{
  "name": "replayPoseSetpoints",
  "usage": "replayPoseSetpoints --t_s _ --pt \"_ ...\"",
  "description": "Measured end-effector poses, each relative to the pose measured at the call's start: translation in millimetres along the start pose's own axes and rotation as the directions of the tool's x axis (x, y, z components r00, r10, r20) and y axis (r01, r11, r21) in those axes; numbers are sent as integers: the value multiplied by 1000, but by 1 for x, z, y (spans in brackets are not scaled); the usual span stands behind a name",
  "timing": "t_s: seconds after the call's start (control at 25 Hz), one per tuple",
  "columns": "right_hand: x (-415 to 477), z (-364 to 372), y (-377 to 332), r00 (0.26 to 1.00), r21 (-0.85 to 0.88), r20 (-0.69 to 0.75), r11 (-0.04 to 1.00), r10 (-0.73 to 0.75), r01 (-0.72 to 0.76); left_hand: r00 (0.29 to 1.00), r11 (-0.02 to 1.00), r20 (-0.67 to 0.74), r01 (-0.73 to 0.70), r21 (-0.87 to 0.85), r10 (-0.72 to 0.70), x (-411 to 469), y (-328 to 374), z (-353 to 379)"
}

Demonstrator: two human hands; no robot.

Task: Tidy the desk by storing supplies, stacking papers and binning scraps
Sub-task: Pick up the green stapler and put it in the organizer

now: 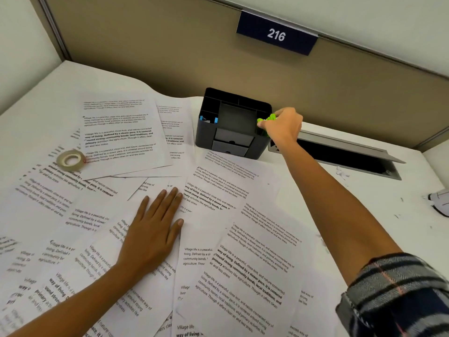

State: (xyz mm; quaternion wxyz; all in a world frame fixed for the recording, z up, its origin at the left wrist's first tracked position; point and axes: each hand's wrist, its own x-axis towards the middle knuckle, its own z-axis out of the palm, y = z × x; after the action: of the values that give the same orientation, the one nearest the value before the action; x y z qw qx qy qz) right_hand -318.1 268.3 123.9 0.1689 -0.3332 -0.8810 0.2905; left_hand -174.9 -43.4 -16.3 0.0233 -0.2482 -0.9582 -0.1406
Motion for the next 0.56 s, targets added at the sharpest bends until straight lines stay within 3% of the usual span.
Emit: replayPoseSetpoints --t_s 0.56 --pt "8 -1 -8 995 -84 -41 992 92 -96 1000 1000 -15 -2 -26 1 0 0 0"
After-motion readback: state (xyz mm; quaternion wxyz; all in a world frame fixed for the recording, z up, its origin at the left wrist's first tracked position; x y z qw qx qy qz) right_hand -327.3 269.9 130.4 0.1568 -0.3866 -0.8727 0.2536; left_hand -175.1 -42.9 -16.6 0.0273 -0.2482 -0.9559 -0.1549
